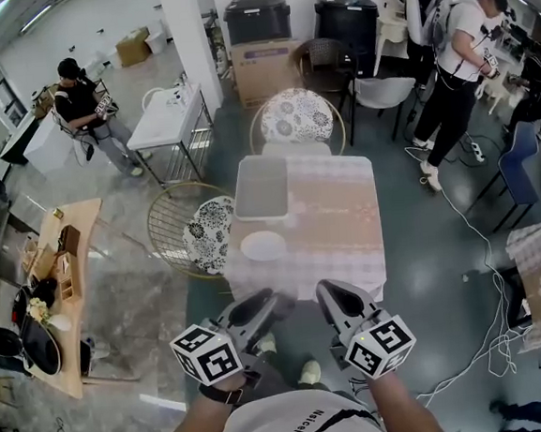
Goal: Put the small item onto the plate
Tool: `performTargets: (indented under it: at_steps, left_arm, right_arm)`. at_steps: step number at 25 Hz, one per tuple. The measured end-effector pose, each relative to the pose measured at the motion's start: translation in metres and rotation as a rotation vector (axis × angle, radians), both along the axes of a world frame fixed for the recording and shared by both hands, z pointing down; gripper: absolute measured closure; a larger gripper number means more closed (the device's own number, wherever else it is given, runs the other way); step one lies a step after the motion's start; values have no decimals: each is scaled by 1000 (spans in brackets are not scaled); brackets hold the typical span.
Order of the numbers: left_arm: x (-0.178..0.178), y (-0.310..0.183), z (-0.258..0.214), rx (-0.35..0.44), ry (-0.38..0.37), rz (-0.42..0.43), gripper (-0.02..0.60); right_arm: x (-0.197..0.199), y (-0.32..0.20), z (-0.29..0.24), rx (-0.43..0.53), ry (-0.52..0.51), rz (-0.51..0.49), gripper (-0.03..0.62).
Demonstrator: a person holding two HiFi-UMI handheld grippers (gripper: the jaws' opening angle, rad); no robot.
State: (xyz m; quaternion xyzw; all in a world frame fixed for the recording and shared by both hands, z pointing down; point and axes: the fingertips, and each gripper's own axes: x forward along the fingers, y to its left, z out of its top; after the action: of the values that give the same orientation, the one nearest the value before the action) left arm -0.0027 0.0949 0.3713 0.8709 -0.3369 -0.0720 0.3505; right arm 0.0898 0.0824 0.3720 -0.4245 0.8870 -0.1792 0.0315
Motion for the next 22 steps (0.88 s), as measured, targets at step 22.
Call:
performTargets:
  at_steps: [22]
  left_arm:
    - [-48, -169, 92, -96, -15, 205, 480]
  right_arm:
    - [-61, -148, 55, -99, 55, 148, 582]
